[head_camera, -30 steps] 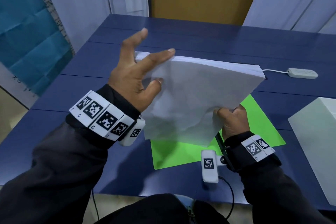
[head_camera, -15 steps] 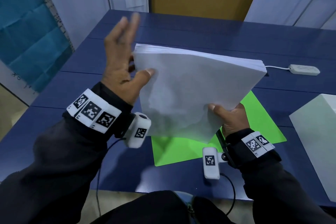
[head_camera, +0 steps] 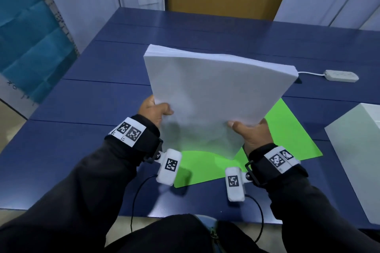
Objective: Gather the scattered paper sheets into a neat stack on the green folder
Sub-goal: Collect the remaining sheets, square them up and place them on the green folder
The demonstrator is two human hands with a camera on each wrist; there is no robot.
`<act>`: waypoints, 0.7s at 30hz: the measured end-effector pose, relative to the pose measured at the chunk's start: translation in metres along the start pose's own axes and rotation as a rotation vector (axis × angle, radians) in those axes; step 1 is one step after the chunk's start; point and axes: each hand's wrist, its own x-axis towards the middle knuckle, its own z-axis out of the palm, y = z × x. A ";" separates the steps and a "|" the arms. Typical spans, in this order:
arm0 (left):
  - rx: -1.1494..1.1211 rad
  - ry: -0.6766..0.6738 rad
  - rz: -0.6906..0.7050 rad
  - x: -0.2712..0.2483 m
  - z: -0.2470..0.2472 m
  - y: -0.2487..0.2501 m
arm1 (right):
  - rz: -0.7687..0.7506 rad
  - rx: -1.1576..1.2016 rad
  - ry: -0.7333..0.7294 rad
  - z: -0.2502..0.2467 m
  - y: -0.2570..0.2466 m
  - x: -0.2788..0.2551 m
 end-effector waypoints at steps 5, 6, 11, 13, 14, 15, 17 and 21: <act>0.020 0.026 0.002 0.003 0.000 -0.014 | 0.072 -0.069 0.034 0.001 0.012 0.007; 0.019 0.027 0.003 0.005 -0.001 -0.016 | 0.062 -0.056 0.035 0.001 0.011 0.007; 0.174 0.014 -0.043 0.011 -0.007 -0.037 | 0.108 -0.110 -0.003 -0.003 0.019 0.002; 0.187 0.000 -0.043 0.013 -0.008 -0.039 | 0.103 -0.129 -0.005 -0.005 0.020 0.004; 0.190 -0.004 -0.041 0.013 -0.008 -0.039 | 0.094 -0.121 -0.013 -0.005 0.020 0.004; 0.192 -0.006 -0.041 0.013 -0.009 -0.040 | 0.087 -0.123 -0.008 -0.006 0.022 0.005; 0.198 -0.019 -0.038 0.011 -0.010 -0.043 | 0.092 -0.122 -0.018 -0.005 0.024 0.001; 0.198 -0.036 -0.029 0.013 -0.012 -0.041 | 0.071 -0.095 -0.044 -0.003 0.018 0.000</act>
